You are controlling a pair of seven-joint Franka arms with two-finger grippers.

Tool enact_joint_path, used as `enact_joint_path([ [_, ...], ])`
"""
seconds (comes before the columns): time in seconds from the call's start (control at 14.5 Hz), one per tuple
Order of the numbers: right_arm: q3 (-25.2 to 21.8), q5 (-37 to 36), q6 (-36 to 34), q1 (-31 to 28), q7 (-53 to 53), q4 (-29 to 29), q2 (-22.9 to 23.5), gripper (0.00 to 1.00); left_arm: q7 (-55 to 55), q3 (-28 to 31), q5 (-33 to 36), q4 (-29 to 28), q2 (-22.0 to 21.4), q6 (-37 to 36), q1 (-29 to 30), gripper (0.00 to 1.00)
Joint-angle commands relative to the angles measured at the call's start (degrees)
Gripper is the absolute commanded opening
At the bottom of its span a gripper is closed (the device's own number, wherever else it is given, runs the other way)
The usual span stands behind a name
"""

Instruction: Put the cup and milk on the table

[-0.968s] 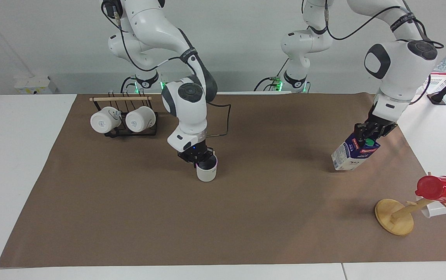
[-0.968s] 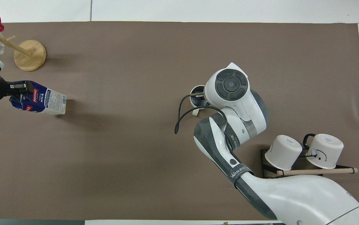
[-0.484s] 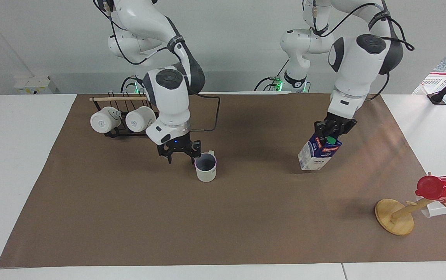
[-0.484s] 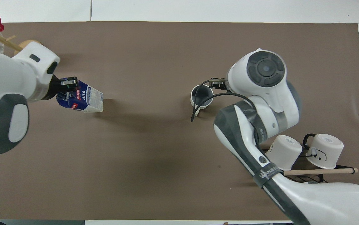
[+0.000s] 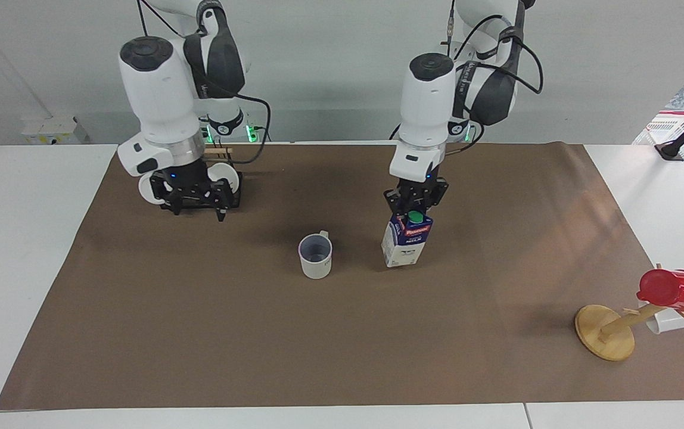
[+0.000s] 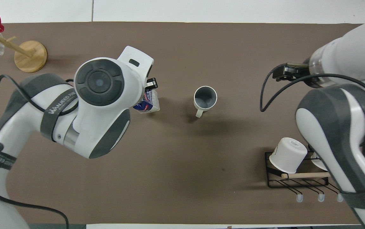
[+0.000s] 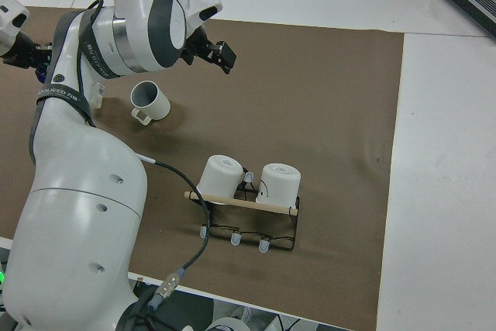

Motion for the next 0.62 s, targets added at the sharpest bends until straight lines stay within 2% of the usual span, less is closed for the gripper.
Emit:
enact_joint_path([
  [0.0,0.62,1.38,-6.78,-4.92,-6.27,-2.11,-4.23,1.0,-4.29,1.0,2.87,7.11,5.37,-3.92,-4.06,0.0],
  [0.21,0.62,1.47,-9.79,-9.76,-12.51,-2.12,-5.81,1.0,-5.44,1.0,4.63,8.7,7.22,-4.28,-6.52,0.0],
  [0.35,0.62,1.65,-12.86,-12.31,-14.28,-2.12,-6.17,1.0,-6.15,1.17,4.72,11.68,9.67,-5.5,-7.67,0.0],
  [0.48,0.71,1.74,-14.18,-12.59,-14.37,1.2,-6.35,1.0,-6.93,1.17,5.42,13.45,11.26,-5.86,-8.63,0.0],
  [0.55,0.79,1.83,-18.46,-12.59,-14.37,4.79,-5.3,1.0,-7.29,1.09,5.51,13.28,11.18,-5.77,-9.25,0.0],
])
